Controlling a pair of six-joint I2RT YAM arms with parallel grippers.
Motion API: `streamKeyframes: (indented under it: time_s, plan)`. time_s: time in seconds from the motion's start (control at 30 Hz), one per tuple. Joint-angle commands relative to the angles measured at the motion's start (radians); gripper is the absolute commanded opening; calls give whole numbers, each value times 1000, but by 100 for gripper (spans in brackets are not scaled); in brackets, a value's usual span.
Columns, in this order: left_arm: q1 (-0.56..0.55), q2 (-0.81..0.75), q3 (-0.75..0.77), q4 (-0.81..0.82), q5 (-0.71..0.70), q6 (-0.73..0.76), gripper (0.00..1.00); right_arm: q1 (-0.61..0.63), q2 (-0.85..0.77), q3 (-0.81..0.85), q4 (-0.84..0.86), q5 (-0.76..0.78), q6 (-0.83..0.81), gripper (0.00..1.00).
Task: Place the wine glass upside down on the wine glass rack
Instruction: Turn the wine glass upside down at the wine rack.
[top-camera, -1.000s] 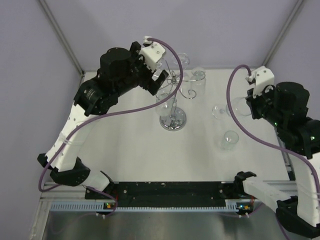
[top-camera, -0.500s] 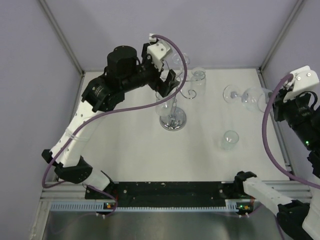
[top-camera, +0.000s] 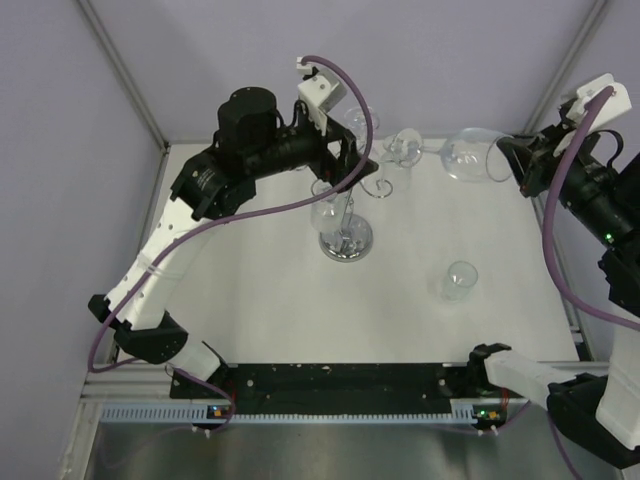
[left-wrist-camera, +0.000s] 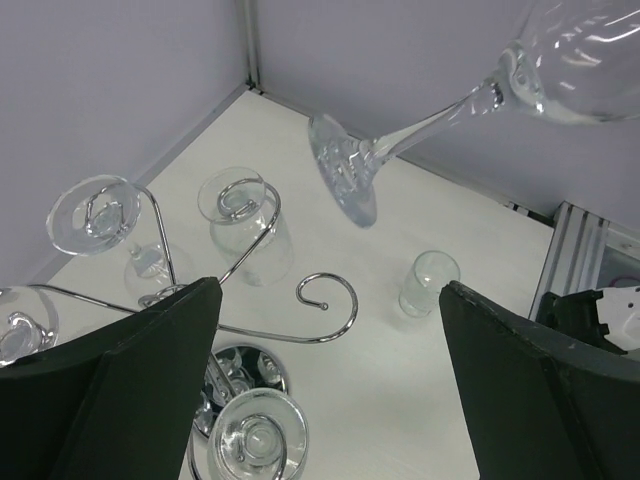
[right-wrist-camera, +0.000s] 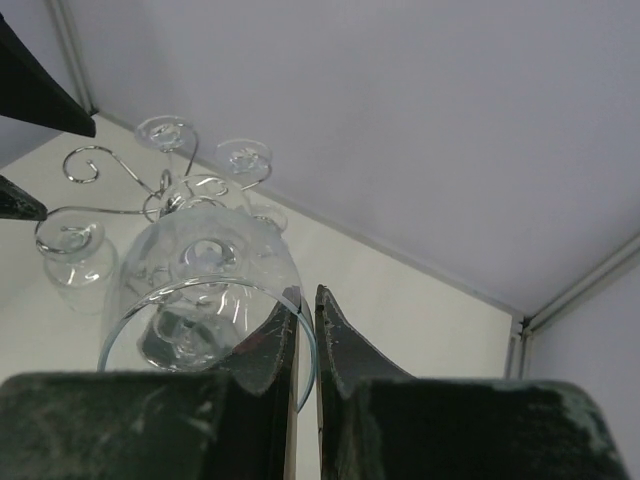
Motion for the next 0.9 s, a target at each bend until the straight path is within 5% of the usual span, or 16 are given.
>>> streamKeyframes:
  time_s: [0.0,0.37,0.87]
  plan:
    - [3,15,5,109,37,-72,95,-6,3,41,162,-112,73,0]
    - [3,69,13,132,37,-140,85,-6,-31,-29,254,-173,97,0]
    - [1,86,36,155,84,-172,45,-6,-40,-100,271,-181,99,0]
